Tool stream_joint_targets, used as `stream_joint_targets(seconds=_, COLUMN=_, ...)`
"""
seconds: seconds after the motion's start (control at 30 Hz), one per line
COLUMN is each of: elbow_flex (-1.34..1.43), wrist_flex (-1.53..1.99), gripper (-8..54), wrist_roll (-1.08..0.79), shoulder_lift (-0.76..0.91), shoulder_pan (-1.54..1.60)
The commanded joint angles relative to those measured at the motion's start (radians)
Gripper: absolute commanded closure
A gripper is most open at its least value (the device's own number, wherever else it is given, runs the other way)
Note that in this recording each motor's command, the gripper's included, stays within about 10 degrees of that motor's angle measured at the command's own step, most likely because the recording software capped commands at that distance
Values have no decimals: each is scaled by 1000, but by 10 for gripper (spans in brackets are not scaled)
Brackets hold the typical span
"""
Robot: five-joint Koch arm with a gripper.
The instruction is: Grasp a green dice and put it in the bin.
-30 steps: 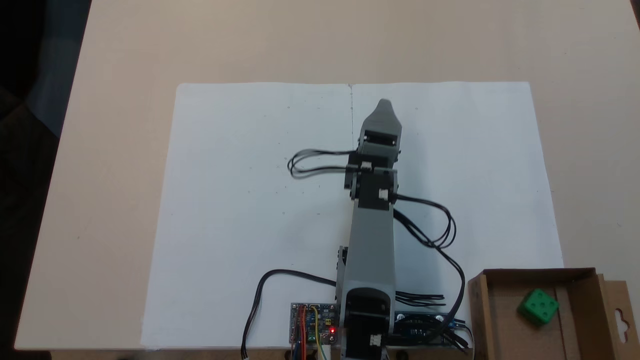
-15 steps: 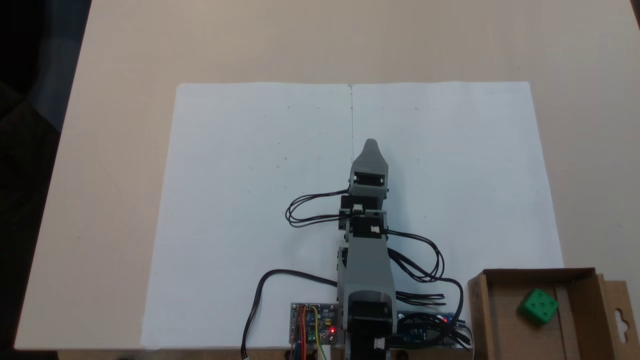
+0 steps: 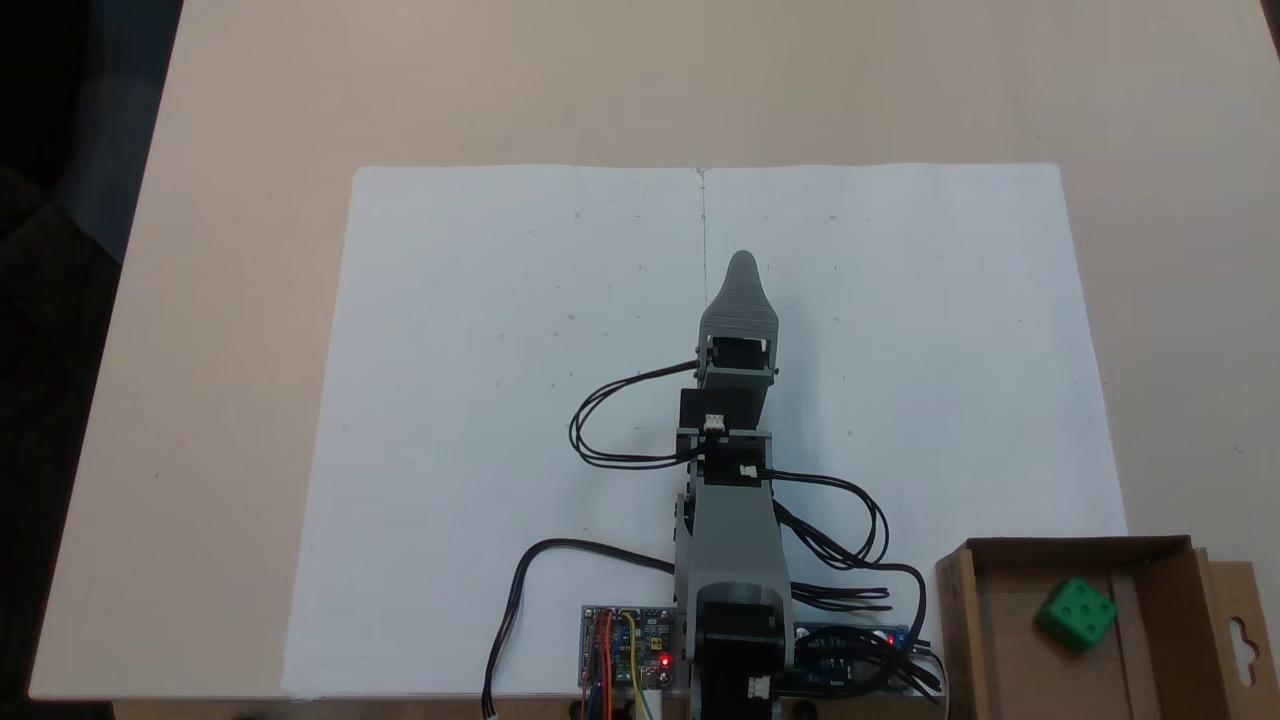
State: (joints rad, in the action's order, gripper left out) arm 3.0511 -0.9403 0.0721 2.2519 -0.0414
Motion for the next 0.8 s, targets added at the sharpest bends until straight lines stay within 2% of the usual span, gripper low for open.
stream_joint_targets(seconds=0.0, elbow_flex=81, wrist_flex=-170, gripper=2, wrist_roll=-51, shoulder_lift=120, shoulder_pan=-3)
stream_joint_targets(seconds=0.27, elbow_flex=80, wrist_flex=-322, gripper=7, wrist_roll=-213, shoulder_lift=118, shoulder_pan=-3)
stream_joint_targets(seconds=0.77, elbow_flex=80, wrist_flex=-433, gripper=3, wrist_roll=-215, shoulder_lift=117, shoulder_pan=-5)
